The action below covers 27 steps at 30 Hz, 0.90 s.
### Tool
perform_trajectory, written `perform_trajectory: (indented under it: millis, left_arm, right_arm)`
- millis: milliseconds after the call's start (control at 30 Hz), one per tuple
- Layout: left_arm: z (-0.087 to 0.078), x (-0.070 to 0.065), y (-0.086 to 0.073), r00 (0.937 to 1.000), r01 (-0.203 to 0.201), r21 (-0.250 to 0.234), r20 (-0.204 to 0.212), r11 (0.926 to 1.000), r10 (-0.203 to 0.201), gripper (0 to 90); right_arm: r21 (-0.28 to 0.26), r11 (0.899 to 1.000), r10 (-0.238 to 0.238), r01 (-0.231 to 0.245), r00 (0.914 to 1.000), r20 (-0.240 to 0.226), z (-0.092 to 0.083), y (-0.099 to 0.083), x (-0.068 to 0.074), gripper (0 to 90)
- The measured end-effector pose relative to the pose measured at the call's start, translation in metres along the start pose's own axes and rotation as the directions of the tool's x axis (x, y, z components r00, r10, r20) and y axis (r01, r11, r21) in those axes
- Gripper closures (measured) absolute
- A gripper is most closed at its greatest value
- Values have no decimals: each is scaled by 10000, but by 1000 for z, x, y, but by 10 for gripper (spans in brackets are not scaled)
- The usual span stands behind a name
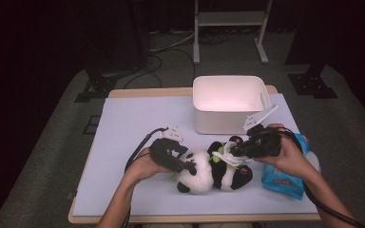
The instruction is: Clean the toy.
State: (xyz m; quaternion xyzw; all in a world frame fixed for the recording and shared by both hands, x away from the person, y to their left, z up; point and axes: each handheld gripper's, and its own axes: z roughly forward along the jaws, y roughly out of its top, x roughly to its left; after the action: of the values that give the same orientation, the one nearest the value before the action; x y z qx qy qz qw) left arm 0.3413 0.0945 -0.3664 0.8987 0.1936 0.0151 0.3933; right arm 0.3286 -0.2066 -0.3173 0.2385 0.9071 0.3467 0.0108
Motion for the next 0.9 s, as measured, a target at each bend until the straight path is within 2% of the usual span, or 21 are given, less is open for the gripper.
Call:
perform_trajectory:
  millis: [33,200,267,300,400,433,567,667,833,900]
  left_arm:
    - [1,3,1,10000,94,-6,-26,10000,-94,321]
    - [2,8,1,9997,260,-22,4,9997,-260,309]
    - [3,9,1,9993,374,-97,16,9993,-374,309]
    - [2,9,1,9994,335,-71,-14,9994,-335,311]
    - [2,8,1,9995,301,-35,-99,9995,-302,313]
    - [2,9,0,9995,299,12,-131,9996,-299,313]
    - [2,8,-1,9995,321,96,-10,9994,-320,313]
    - [2,9,-4,9994,336,19,71,9994,-336,314]
    - [2,4,-4,9996,218,96,176,9997,-219,313]
    - [2,3,-4,9997,168,115,193,9998,-170,313]
  right_arm:
    - [-1,10000,-10,10,9998,-175,0,-5,1,850]
    - [150,9997,-166,170,9994,-300,4,-6,7,849]
    - [260,9990,-362,373,9985,-406,9,-2,12,849]
    - [404,9976,-539,558,9975,-465,16,2,15,849]
    - [451,9968,-632,660,9961,-612,23,6,17,849]
    - [494,9955,-769,804,9946,-693,30,11,19,849]
    - [689,9933,-869,928,9927,-836,34,15,21,849]
    - [748,9929,-870,926,9934,-750,31,13,20,849]
    - [683,9961,-521,562,9968,-602,21,2,11,849]
    - [594,9980,-170,205,9981,-595,17,-6,6,849]
